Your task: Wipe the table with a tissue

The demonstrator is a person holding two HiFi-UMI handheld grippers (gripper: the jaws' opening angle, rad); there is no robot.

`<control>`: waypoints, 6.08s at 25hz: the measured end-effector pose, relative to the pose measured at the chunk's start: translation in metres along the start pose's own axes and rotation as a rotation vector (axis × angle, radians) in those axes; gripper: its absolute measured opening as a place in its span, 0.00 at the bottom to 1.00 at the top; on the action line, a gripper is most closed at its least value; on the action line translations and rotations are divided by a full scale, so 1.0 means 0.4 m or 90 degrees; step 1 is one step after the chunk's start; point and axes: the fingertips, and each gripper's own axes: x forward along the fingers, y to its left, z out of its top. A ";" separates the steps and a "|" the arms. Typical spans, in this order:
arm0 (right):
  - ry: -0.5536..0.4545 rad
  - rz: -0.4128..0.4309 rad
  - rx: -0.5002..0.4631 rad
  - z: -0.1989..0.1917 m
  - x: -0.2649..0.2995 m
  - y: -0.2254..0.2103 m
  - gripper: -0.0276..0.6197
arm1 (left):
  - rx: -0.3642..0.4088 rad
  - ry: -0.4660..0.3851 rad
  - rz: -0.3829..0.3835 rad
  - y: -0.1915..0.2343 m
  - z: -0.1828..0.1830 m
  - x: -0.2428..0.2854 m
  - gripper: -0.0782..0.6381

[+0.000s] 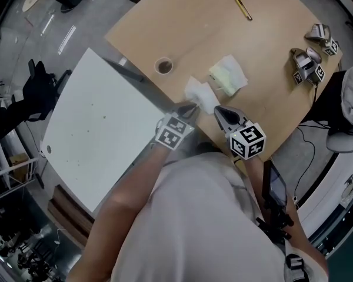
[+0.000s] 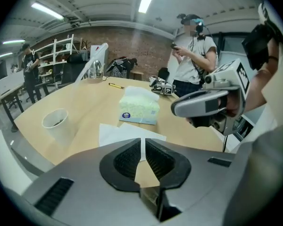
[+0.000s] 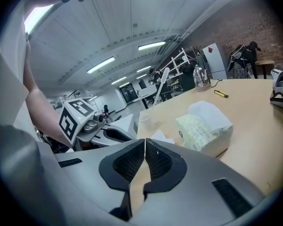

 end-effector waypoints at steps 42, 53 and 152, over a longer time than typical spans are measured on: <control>-0.012 -0.023 0.083 -0.034 -0.045 -0.110 0.07 | -0.074 0.202 0.118 0.132 -0.135 0.094 0.29; 0.020 0.057 0.025 -0.023 0.047 0.007 0.07 | -0.110 0.102 0.102 0.067 -0.144 -0.062 0.25; 0.230 0.357 -0.319 -0.249 0.596 1.205 0.07 | -0.475 0.039 0.601 0.411 -1.340 -1.405 0.22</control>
